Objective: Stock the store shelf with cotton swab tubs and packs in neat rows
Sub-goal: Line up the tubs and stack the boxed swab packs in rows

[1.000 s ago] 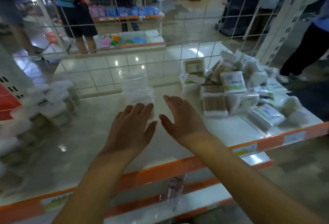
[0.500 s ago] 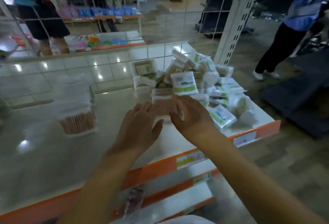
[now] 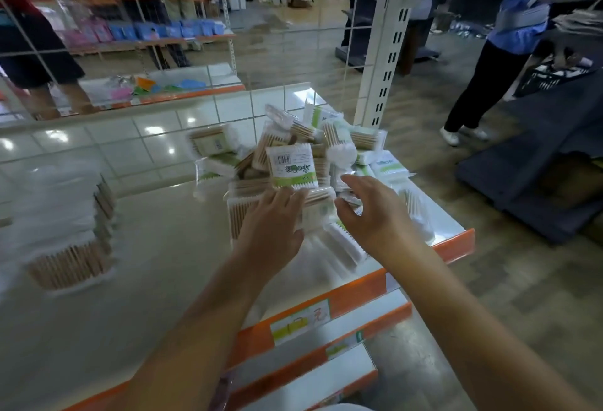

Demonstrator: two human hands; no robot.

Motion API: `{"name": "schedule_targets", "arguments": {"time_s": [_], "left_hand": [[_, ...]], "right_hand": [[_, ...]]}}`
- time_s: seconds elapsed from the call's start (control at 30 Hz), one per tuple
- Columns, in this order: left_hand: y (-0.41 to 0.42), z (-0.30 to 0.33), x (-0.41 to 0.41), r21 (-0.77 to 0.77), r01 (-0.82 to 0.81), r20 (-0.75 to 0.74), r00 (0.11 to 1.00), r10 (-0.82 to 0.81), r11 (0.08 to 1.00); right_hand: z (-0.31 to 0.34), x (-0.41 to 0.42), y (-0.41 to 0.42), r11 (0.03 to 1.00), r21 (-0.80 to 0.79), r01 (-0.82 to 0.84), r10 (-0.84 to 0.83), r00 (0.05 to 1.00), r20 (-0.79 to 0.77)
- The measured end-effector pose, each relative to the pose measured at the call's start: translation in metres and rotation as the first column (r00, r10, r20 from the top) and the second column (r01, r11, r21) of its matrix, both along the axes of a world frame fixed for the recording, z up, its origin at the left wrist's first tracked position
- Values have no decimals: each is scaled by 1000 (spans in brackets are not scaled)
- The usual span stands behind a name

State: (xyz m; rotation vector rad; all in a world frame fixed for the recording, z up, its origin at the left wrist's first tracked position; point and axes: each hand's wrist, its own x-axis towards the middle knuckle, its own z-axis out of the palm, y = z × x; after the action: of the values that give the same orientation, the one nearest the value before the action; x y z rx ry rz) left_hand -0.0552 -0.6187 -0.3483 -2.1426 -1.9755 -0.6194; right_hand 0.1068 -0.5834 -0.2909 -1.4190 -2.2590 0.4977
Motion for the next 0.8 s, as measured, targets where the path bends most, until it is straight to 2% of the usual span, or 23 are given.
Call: {"name": "schedule_targets", "arguments": {"time_s": [0.23,0.4,0.47,0.53,0.63,0.7,0.8], "left_hand": [[10,-9,5,107,-57,-95,993,67,993],[12,-8,1,138,-35,-23,999,38,990],[9,-3,0,114,-21,136,991,6,993],[5,3,-4,76,-29,388,922,-3,997],[-4,11,-11,35,-51,675,738,14,998],[-9,16,-15,38,-62,809,587,6,997],[-12,19,-20,43,-55,915,402,-17,998]], "right_hand": [[-12,-2,10,1000,-12,-4,4,1000,-22],[-12,-1,14,1000,-8,-17,17,999,-42],[-10,0,16,1000,-8,-23,23,998,-61],[-8,-1,18,999,8,-34,35,995,-94],[-5,-4,19,998,32,-53,57,986,-158],[-2,-8,18,997,33,-75,80,972,-220],[1,-18,14,993,11,-121,116,919,-376]]}}
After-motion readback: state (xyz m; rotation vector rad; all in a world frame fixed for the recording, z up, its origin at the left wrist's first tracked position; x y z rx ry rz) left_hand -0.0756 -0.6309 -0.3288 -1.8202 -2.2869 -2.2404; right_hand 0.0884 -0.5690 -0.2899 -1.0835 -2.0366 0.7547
